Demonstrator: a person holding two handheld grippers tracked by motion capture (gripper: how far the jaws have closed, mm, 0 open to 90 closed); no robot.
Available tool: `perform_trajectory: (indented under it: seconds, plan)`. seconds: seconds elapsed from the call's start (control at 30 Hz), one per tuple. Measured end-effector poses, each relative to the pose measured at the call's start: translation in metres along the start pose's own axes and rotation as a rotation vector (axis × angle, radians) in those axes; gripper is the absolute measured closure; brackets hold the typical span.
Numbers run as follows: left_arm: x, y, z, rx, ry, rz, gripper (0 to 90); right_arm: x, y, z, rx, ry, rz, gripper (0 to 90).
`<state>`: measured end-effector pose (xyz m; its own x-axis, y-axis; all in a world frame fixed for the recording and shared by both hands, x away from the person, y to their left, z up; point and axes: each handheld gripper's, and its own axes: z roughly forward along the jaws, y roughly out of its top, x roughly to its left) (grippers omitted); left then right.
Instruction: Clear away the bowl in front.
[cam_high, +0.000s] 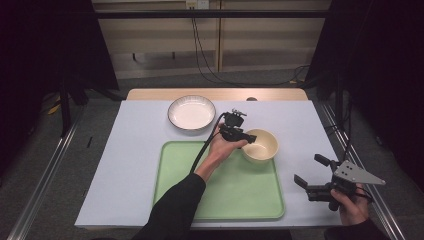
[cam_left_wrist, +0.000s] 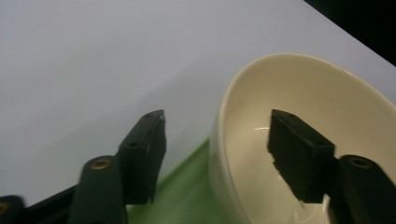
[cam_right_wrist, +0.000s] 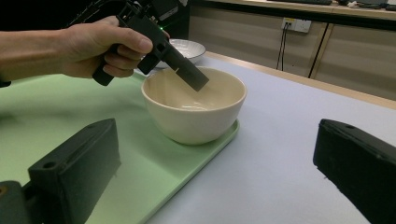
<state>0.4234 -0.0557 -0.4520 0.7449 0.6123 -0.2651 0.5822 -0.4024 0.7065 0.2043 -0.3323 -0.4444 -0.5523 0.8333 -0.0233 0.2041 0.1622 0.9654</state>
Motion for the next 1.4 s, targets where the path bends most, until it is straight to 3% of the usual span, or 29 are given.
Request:
perform_trajectory:
  seconds: [0.03,0.07,0.13,0.23,0.33,0.37,0.53,0.8,0.97,1.07,1.1,1.13,1.4]
  plan:
    - [0.0,0.0,0.0,0.0,0.0,0.0,27.3,0.0,0.0,0.0,0.002,0.001,0.0,0.4]
    - [0.001,0.001,-0.003,-0.017,0.034,-0.001,25.7,0.0,0.0,0.0,0.0,0.002,0.002,0.4]
    - [0.002,0.001,-0.005,-0.02,0.03,0.005,22.6,0.0,0.0,0.0,0.0,0.001,0.001,0.4]
    - [0.005,0.001,-0.012,-0.059,0.049,-0.012,11.1,0.0,0.0,0.0,0.0,0.0,-0.001,0.4]
    - [0.008,-0.001,-0.016,-0.069,0.026,0.005,4.9,0.0,0.0,0.0,0.001,0.001,0.0,0.4]
    - [0.009,-0.002,-0.02,-0.094,0.024,-0.013,6.2,0.0,0.0,0.0,0.002,0.001,0.001,0.4]
    - [0.011,-0.005,-0.029,-0.127,0.023,-0.01,6.5,0.0,0.0,0.0,0.003,0.0,0.001,0.4]
    - [0.013,-0.014,-0.05,-0.173,0.035,0.03,4.9,0.0,0.001,0.0,-0.002,0.001,0.002,0.4]
    - [0.017,-0.02,-0.062,-0.198,0.071,0.043,4.0,0.0,0.001,0.0,-0.001,-0.002,-0.002,0.4]
    - [0.02,-0.023,-0.072,-0.241,0.091,0.047,2.4,0.0,0.001,0.0,0.001,-0.001,-0.002,0.4]
    - [0.02,-0.025,-0.078,-0.253,0.126,0.067,2.2,0.0,0.0,0.0,0.001,-0.004,-0.002,0.4]
    - [0.021,-0.026,-0.081,-0.261,0.133,0.071,2.3,0.0,0.0,0.0,0.001,-0.002,0.0,0.4]
    - [0.028,-0.036,-0.104,-0.289,0.169,0.078,2.9,0.0,0.0,0.0,0.002,-0.006,-0.003,0.4]
